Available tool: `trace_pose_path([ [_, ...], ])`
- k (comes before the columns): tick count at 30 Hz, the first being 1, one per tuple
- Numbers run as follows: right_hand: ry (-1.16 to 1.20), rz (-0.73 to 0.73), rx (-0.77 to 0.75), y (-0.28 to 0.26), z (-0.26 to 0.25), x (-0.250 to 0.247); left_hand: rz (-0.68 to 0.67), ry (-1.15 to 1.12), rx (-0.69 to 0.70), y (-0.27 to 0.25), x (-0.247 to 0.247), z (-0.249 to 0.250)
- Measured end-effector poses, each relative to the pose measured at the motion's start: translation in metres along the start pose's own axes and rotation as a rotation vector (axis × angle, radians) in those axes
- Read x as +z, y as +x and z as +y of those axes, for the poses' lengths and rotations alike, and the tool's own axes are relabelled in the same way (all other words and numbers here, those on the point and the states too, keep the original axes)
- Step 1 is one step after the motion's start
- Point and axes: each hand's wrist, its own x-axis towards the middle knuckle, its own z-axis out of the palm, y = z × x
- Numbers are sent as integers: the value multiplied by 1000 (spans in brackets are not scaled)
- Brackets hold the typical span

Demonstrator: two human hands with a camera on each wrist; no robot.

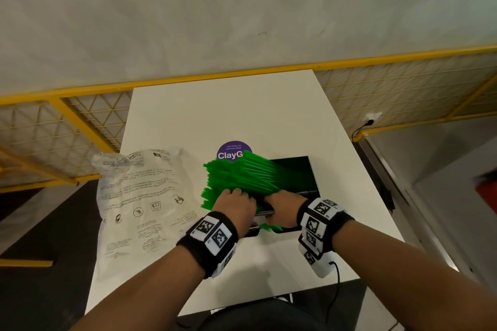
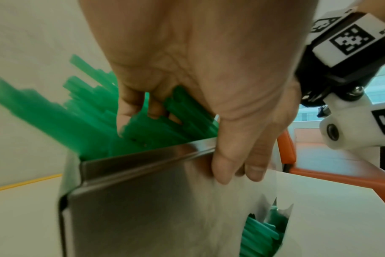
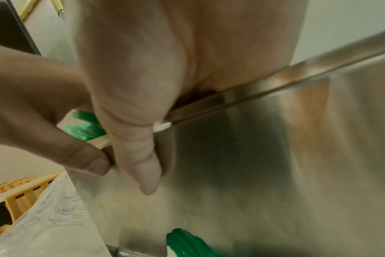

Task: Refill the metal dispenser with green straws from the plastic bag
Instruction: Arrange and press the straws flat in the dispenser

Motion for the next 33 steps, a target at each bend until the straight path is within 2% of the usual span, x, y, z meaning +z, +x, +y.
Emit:
trace_pose_path([
  [5,-27,-52,51,9,-5,2,-33,-32,-50,4,-2,6],
  [10,-28,-35,84,13,-4,6,-39,-17,-109,7,1,9],
  [14,-39,-30,81,12,-4,7,-3,-1,-113,6,2,10],
  [21,-7,-20,30,12,-3,2,106,-117,-83,2,16,-7],
  [28,-21,56,-26,9,-1,3,150,-163,-74,1,19,-16],
  [33,-4,176,-68,6,0,4,216,-236,-66,3,19,-26],
])
